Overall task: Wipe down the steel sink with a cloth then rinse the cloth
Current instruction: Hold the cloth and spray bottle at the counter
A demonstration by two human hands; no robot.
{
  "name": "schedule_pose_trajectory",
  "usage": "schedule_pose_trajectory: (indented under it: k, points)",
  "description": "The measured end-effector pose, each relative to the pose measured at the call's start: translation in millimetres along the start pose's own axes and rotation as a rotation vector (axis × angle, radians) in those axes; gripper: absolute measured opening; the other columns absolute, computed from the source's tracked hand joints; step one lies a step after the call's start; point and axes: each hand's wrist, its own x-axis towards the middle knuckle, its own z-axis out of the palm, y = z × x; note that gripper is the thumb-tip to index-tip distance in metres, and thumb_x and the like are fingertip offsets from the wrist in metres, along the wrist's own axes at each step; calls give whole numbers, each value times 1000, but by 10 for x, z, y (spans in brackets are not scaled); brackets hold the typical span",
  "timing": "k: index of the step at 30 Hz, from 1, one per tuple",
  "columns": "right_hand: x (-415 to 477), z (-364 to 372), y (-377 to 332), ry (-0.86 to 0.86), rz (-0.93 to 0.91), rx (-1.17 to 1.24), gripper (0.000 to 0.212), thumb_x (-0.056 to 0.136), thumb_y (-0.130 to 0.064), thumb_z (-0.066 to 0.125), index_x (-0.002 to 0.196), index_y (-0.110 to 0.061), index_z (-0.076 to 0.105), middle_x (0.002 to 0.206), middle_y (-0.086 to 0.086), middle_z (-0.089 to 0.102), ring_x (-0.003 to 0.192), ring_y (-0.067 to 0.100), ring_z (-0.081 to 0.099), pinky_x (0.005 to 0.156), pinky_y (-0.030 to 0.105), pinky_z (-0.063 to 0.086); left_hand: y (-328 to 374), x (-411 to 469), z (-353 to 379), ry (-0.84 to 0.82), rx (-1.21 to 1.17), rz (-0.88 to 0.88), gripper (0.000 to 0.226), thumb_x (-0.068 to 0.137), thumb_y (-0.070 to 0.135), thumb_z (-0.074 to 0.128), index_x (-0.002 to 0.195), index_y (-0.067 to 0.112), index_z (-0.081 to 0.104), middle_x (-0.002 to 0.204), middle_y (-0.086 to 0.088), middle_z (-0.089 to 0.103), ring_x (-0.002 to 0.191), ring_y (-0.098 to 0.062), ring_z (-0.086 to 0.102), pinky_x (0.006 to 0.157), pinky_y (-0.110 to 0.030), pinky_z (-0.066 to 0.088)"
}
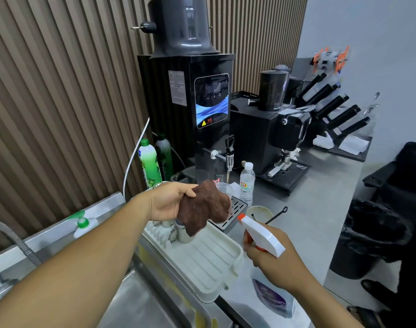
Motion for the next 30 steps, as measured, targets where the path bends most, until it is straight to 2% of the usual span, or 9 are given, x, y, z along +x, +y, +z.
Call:
schedule_pose_trajectory:
  k: [2,4,9,13,15,18,23,28,30]
  points:
    - [8,-8,-22,1,4,9,16,68,-10,58,78,-22,63,75,-1,64,64,19,55,61,45,50,5,-18,-5,-11,4,3,48,97,3,34,137,9,58,124,-17,68,108,-31,68,85,-41,57]
    - [12,-10,-31,17,7,30,20,68,-10,57,81,-22,65,78,0,66,66,24,57,61,47,51,11,-36,-12,-20,8,0,48,97,4,33,138,10,58,126,-17,67,110,-32,67,86,-41,57]
    - [40,-12,-8,55,-14,19,4,72,-12,58,74,-9,57,66,10,56,62,35,51,59,53,46,44,-77,-36,-27,1,-1,48,98,4,32,138,11,58,125,-18,68,108,-32,68,84,-42,58]
    - [46,-23,-35,40,4,40,15,69,-10,57,75,-22,63,70,-2,63,59,15,54,58,38,48,72,-88,-56,-25,2,5,50,96,4,31,135,12,60,125,-19,67,106,-32,69,87,-44,58]
    - [41,-18,-13,40,20,45,11,69,-10,58,73,-19,61,68,2,61,58,18,53,57,41,47,94,-91,-71,-20,-1,6,50,97,4,31,137,12,59,126,-19,67,107,-32,68,82,-42,59]
    - [46,-18,60,59,25,5,2,69,-12,58,70,-14,57,67,10,57,63,32,52,61,53,47,130,-93,-80,-16,-5,13,49,98,4,31,137,11,59,128,-20,66,109,-32,68,83,-41,59]
    - [31,-45,105,52,73,-17,19,66,-14,58,79,-24,66,79,-1,68,67,22,60,65,49,53,173,-87,-66,-18,5,18,48,97,4,31,133,13,62,124,-18,68,106,-31,69,83,-42,59]
    - [0,-31,77,12,16,-30,6,69,-13,57,74,-16,59,69,8,59,64,31,52,62,56,49,186,-52,-52,-1,15,18,46,98,5,32,130,13,64,124,-17,68,108,-31,68,87,-43,58]
    - [-14,-26,63,-1,4,-41,15,69,-14,56,81,-18,64,74,2,63,67,27,54,64,55,51,185,-36,-57,7,23,20,46,98,5,33,129,15,66,128,-17,67,112,-32,67,93,-46,55]
